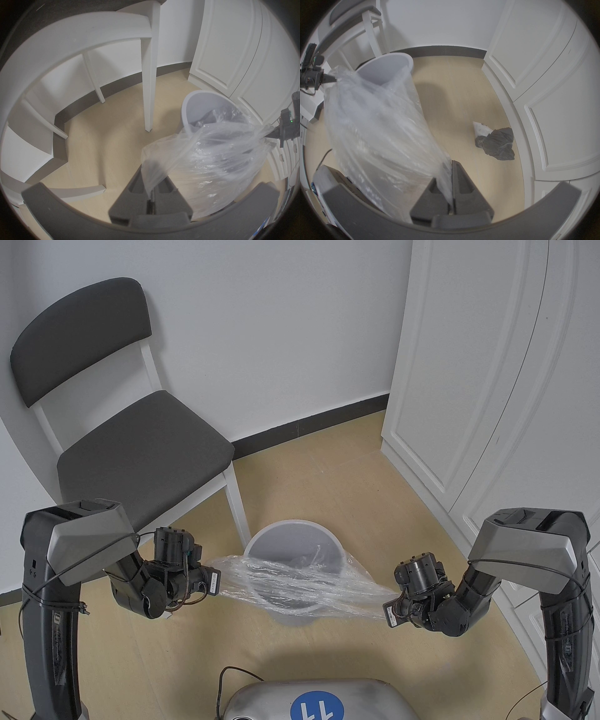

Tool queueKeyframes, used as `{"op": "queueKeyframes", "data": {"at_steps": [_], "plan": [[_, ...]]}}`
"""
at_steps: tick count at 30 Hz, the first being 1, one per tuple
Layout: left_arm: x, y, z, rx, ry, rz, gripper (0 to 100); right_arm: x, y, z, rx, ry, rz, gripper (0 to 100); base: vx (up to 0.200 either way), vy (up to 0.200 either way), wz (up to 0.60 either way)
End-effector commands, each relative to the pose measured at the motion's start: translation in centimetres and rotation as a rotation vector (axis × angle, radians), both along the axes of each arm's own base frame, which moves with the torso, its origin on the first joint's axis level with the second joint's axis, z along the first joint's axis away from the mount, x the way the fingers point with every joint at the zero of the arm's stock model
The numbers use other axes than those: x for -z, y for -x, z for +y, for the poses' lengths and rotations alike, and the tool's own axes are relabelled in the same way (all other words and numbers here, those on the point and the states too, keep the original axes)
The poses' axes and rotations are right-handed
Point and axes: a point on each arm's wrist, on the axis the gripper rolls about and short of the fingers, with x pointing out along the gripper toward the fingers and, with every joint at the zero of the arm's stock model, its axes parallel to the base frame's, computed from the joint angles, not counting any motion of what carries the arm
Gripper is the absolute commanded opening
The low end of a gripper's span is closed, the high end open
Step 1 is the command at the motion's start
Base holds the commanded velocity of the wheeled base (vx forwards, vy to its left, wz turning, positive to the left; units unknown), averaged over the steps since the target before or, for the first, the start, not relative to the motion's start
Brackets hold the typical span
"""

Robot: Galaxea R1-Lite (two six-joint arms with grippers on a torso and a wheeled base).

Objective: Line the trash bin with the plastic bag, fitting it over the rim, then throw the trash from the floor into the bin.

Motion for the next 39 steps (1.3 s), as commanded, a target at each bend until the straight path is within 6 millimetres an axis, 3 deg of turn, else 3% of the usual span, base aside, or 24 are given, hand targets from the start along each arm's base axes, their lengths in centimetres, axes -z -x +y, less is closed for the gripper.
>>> {"op": "queueKeyframes", "data": {"at_steps": [1,13,20,39], "plan": [[1.6,0.0,0.3,-0.005,-0.011,0.03,0,1.3,0.1,-0.2,0.005,0.021,0.027,0,0.0,0.0,0.0],[1.0,0.4,-0.1,0.012,-0.004,0.021,0,1.1,0.5,0.9,-0.024,-0.004,-0.019,0,0.0,0.0,0.0],[-0.2,0.3,-0.4,0.017,0.03,-0.116,0,0.0,0.6,1.3,-0.033,-0.021,-0.054,0,0.0,0.0,0.0],[0.5,0.6,-0.5,0.047,0.047,-0.12,0,0.7,1.0,1.1,-0.031,-0.013,-0.033,0,0.0,0.0,0.0]]}}
